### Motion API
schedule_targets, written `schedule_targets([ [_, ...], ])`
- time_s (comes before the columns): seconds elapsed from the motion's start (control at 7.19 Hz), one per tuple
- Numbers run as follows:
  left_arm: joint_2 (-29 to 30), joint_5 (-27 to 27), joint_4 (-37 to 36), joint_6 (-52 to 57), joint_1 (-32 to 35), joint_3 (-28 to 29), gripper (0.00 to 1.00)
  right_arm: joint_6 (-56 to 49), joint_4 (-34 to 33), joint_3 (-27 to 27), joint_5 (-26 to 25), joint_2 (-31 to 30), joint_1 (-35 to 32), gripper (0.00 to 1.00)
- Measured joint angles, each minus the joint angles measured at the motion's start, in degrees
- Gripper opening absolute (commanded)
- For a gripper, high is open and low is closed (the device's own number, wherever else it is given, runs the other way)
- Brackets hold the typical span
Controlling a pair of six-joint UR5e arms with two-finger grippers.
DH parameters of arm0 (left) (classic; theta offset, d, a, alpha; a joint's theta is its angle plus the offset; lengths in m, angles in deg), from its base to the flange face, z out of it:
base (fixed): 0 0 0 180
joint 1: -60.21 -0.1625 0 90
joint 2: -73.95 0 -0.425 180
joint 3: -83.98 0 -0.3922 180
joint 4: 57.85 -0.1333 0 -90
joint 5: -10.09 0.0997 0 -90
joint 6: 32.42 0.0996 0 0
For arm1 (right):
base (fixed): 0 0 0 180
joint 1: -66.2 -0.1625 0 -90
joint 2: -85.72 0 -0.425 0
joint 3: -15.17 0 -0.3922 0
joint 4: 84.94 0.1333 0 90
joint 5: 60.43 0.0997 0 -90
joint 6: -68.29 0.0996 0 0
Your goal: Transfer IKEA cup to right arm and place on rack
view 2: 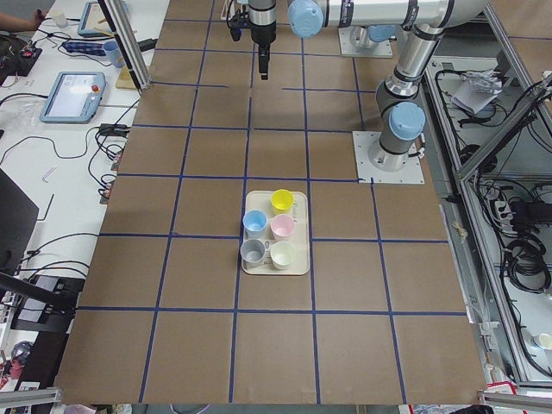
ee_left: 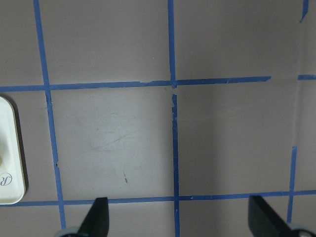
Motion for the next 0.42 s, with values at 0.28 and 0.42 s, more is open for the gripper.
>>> schedule_targets([
  [0.28, 0.0, 0.0, 0.0, 0.1, 0.0, -0.1, 1.0, 0.1, -0.6, 0.2, 0.1, 0.1, -0.2, 1.0],
  [0.42, 0.0, 0.0, 0.0, 0.1, 0.0, -0.1, 1.0, 0.1, -0.7, 0.2, 0.1, 0.1, -0.2, 1.0],
])
